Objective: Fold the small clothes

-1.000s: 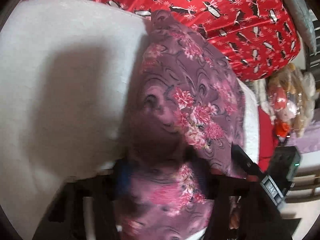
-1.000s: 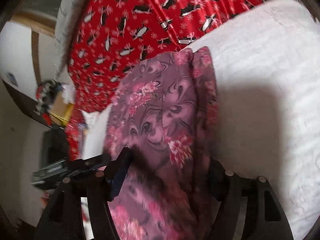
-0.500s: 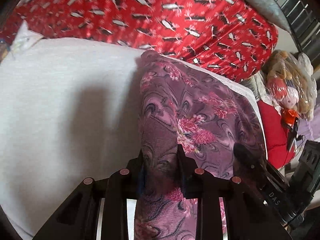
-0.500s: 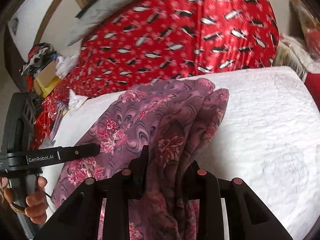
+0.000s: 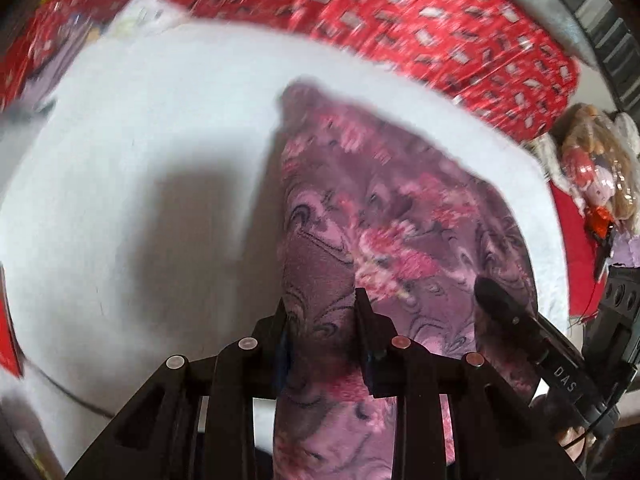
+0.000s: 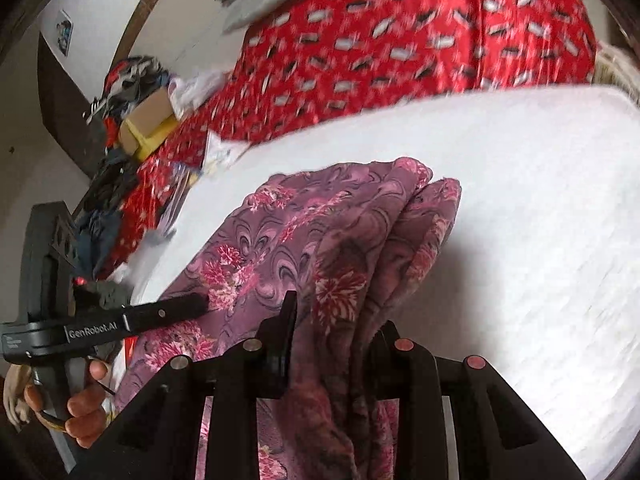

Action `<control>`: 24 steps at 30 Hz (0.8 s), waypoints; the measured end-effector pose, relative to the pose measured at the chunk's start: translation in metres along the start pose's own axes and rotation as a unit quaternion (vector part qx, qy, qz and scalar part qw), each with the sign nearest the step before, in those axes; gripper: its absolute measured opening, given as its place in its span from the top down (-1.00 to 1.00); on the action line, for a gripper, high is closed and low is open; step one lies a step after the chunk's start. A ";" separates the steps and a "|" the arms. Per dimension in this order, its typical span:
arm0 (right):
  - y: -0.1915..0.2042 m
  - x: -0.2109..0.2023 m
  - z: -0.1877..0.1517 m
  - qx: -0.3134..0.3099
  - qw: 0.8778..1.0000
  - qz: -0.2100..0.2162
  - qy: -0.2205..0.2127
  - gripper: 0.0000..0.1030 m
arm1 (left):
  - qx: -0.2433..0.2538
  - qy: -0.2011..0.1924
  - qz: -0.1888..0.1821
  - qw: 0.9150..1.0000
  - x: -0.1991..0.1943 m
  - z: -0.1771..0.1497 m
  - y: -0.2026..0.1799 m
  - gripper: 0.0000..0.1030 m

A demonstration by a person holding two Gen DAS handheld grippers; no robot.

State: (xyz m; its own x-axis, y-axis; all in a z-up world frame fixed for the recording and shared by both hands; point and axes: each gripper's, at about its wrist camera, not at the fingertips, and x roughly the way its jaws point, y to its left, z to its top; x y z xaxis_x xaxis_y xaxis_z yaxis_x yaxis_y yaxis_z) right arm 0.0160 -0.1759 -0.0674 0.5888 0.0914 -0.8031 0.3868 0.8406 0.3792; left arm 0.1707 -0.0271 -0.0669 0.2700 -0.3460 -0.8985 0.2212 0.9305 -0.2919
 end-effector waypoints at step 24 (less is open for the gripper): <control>-0.051 0.042 0.040 0.063 0.995 -0.070 0.016 0.90 | 0.036 -0.009 0.106 0.994 0.018 0.043 -0.022 -0.16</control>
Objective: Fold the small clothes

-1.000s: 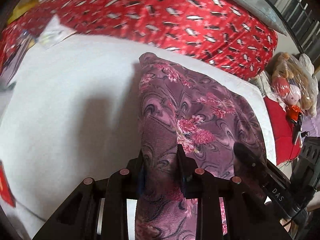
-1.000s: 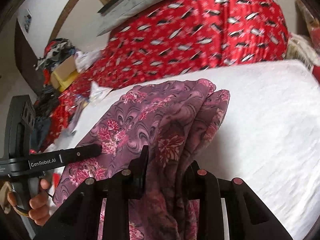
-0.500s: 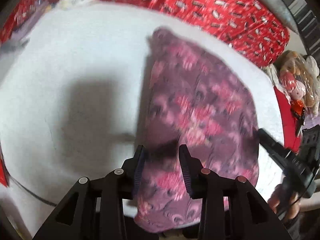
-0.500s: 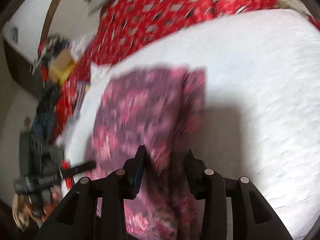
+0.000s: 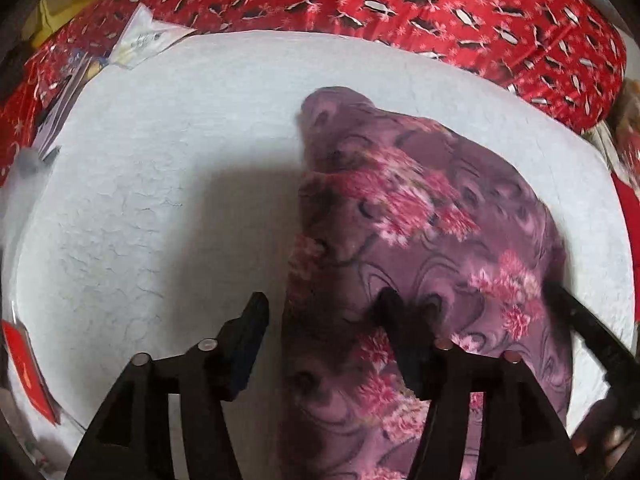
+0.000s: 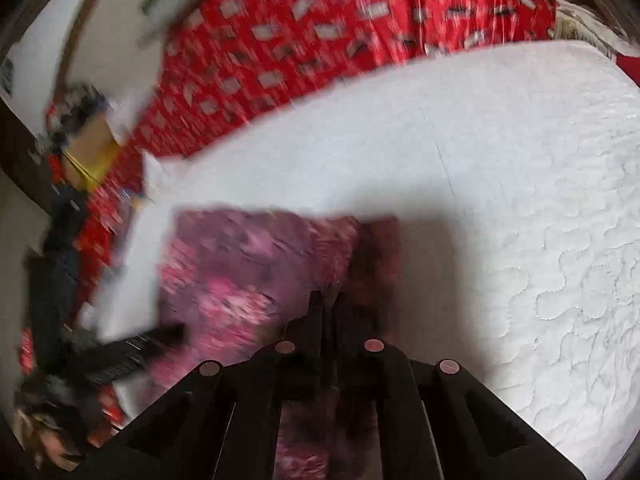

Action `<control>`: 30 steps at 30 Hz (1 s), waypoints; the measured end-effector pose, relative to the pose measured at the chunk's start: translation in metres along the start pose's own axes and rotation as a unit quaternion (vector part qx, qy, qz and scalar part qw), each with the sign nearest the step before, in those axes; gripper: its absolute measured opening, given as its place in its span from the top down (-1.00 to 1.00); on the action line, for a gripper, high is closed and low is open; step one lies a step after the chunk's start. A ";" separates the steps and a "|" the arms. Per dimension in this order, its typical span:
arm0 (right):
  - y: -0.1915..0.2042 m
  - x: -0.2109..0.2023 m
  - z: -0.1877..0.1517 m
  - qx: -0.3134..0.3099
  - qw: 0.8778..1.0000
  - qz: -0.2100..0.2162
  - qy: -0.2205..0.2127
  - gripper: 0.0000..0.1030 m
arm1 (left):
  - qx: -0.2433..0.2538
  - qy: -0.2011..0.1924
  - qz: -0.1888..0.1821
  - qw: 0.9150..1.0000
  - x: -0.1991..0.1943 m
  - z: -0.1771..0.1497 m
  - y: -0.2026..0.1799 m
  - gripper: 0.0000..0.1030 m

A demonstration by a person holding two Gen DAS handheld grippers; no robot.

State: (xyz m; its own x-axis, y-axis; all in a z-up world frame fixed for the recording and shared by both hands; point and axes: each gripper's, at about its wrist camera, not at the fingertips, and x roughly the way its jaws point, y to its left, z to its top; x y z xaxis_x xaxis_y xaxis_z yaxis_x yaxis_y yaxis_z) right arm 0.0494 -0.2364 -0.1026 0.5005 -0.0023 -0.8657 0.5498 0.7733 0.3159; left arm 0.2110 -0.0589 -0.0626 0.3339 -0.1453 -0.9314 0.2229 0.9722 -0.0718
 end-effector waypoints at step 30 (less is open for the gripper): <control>0.014 -0.059 -0.085 -0.040 0.999 0.015 0.020 0.35 | 0.062 -0.025 0.040 0.997 -0.065 -0.089 -0.012 -0.12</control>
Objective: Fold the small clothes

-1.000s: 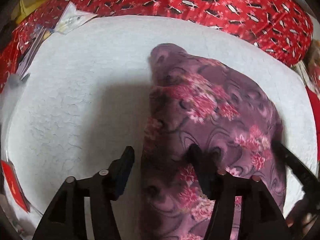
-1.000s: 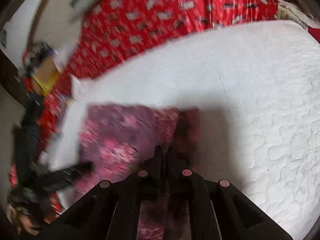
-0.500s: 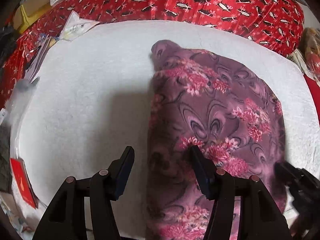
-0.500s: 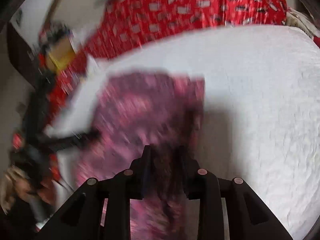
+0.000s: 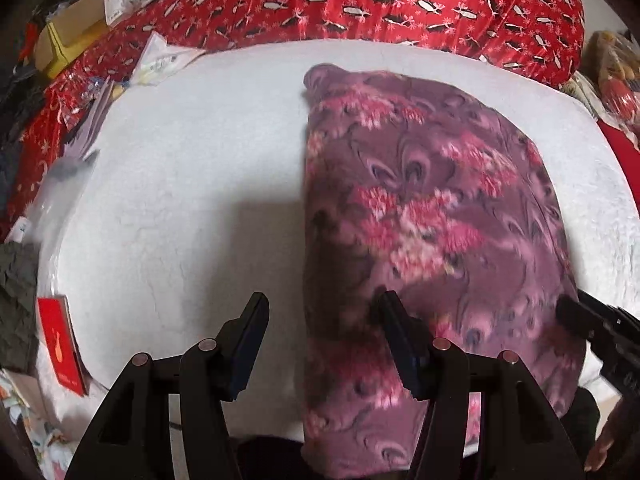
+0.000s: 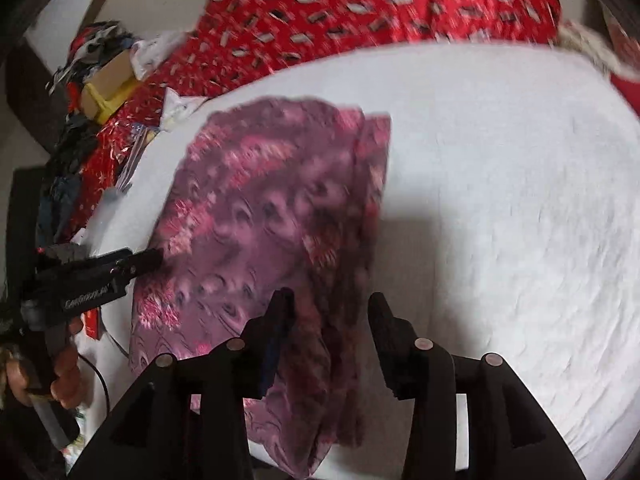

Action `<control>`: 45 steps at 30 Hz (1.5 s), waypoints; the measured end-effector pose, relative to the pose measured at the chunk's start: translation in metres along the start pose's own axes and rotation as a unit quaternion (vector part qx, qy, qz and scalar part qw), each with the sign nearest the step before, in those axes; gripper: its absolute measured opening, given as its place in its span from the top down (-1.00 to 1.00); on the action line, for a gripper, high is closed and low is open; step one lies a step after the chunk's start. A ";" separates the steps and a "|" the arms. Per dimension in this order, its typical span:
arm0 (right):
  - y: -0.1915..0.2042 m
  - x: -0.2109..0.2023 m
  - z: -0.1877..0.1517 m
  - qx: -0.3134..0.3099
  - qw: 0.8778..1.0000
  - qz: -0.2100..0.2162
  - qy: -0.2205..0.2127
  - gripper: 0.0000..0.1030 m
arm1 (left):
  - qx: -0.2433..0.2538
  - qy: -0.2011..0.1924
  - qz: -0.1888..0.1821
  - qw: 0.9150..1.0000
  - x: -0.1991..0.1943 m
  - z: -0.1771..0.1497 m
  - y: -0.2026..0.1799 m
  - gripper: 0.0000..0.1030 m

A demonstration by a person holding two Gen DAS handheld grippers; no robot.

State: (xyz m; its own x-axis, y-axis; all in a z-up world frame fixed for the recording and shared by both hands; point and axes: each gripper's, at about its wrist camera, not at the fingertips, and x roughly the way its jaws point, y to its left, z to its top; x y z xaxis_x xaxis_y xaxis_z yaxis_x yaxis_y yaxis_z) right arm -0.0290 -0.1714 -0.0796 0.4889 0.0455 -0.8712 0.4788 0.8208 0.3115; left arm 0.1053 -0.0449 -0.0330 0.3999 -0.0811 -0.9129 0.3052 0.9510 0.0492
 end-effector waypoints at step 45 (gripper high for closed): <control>-0.005 -0.021 -0.015 0.015 1.000 -0.022 -0.007 0.55 | -0.039 0.014 -0.049 0.998 -0.008 -0.049 0.024 -0.22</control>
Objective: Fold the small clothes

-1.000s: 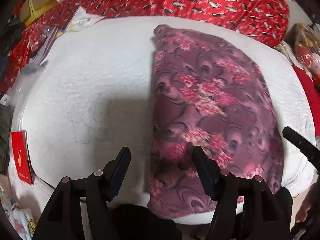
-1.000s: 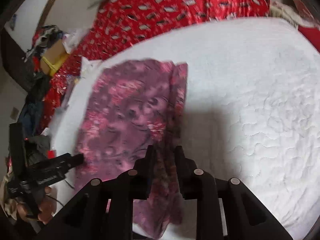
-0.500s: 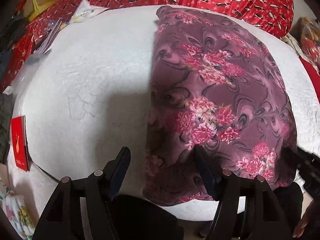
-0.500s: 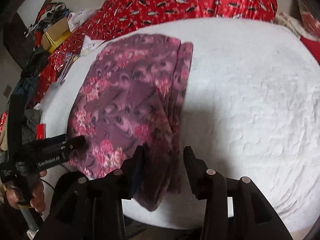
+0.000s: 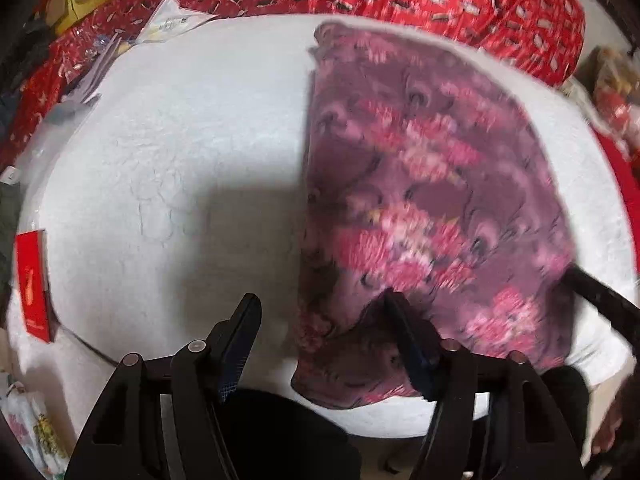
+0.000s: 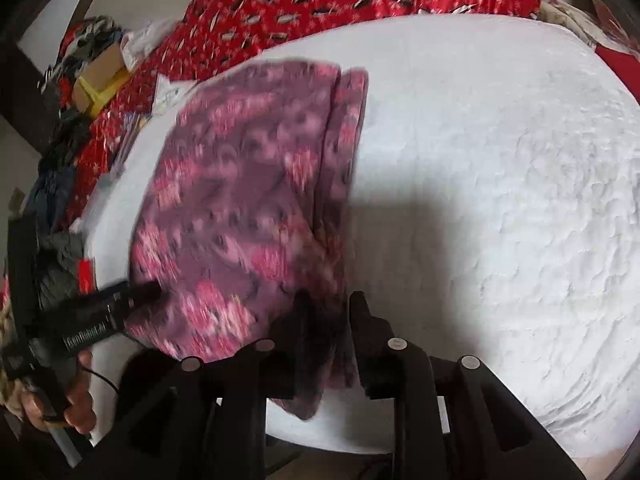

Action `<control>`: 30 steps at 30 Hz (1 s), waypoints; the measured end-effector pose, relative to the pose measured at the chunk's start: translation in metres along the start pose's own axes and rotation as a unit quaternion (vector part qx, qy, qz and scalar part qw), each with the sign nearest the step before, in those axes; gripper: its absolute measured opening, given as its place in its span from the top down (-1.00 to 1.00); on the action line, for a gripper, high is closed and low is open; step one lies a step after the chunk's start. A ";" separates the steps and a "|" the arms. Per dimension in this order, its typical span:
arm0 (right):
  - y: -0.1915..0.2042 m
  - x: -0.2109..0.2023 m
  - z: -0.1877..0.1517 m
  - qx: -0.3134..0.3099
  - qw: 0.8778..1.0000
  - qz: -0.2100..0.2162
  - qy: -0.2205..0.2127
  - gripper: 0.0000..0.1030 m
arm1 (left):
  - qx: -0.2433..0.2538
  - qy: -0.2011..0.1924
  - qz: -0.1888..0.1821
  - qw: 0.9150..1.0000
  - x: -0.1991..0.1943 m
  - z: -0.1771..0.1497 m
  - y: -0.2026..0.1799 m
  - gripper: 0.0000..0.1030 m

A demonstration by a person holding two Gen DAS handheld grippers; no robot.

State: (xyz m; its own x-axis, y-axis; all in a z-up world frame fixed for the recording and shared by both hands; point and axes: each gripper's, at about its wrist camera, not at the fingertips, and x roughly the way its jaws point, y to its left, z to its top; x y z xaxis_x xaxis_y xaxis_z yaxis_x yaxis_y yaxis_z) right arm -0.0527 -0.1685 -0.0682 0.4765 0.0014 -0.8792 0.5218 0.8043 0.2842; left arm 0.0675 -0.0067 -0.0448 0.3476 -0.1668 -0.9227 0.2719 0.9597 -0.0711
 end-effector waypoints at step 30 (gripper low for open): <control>0.039 0.031 0.041 -0.091 0.995 -0.028 -0.009 0.28 | -0.039 -0.016 -0.018 0.999 0.032 0.052 0.013 -0.41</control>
State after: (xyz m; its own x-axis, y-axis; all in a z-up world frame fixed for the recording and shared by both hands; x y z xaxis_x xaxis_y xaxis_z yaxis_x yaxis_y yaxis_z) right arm 0.0114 -0.1613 -0.0684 0.4632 -0.0553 -0.8845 0.4119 0.8972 0.1596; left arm 0.1289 -0.0114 -0.0552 0.3684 -0.2072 -0.9063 0.2147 0.9675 -0.1339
